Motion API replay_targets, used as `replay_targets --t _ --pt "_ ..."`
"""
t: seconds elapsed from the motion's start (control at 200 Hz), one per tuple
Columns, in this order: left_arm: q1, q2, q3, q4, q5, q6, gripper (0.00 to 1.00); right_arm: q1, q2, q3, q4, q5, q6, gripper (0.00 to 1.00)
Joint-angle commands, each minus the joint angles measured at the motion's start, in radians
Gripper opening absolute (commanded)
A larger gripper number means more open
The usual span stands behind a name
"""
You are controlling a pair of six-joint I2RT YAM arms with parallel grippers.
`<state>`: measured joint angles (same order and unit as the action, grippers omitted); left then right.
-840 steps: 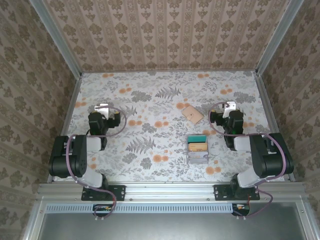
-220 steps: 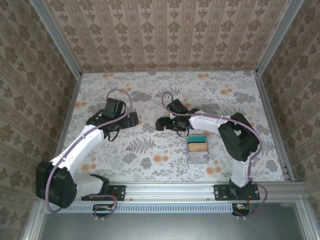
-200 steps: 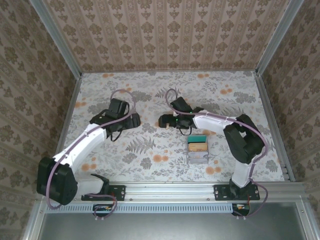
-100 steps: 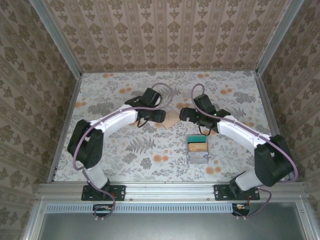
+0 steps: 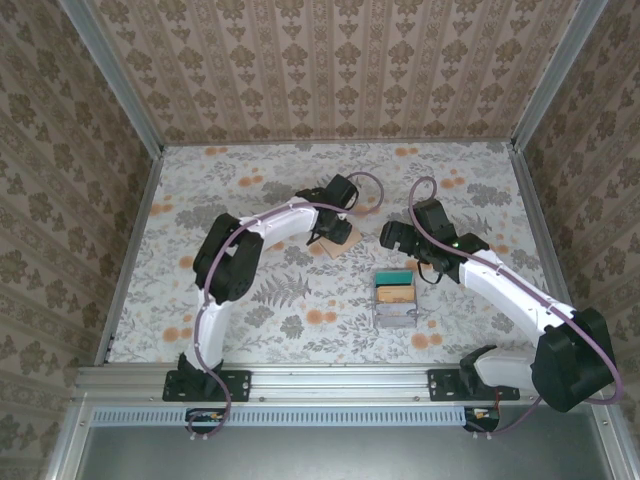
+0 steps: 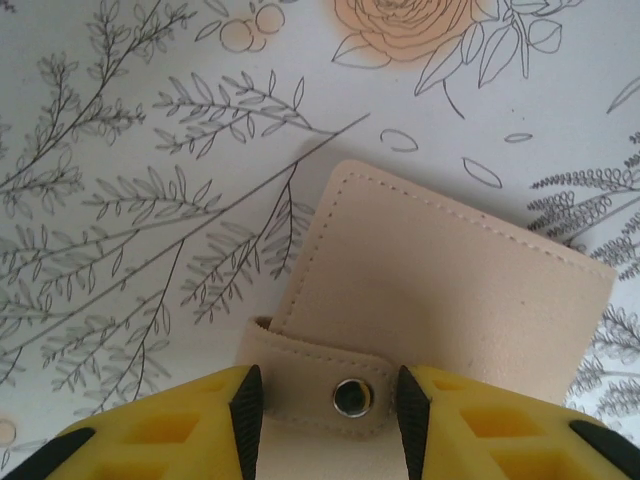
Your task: Take the credit cards out of the card holder
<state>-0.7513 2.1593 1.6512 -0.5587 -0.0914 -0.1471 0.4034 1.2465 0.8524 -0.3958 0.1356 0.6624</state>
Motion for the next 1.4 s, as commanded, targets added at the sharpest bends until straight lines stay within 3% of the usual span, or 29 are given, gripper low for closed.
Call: replay_targets --t 0.0,0.165,0.4,0.67,1.035,1.395 --pt "-0.004 0.037 0.069 -0.071 -0.02 0.047 0.39 -0.009 -0.022 -0.015 -0.031 0.031 0.014 1.0" --pt "-0.016 0.068 0.083 -0.108 -0.008 0.073 0.43 -0.011 -0.021 -0.02 -0.026 0.031 0.014 1.0" --pt "-0.031 0.061 0.061 -0.116 0.018 0.105 0.61 -0.017 -0.005 -0.017 -0.013 0.025 0.016 1.0" --pt "-0.034 0.024 0.058 -0.116 -0.031 0.1 0.58 -0.017 0.007 -0.015 -0.012 0.018 0.017 1.0" --pt "-0.039 -0.065 0.064 -0.092 0.032 0.077 0.5 -0.016 0.013 -0.014 -0.01 0.015 0.019 1.0" --pt "-0.037 0.034 0.081 -0.131 0.045 0.092 0.46 -0.016 0.007 -0.024 -0.013 0.012 0.032 1.0"
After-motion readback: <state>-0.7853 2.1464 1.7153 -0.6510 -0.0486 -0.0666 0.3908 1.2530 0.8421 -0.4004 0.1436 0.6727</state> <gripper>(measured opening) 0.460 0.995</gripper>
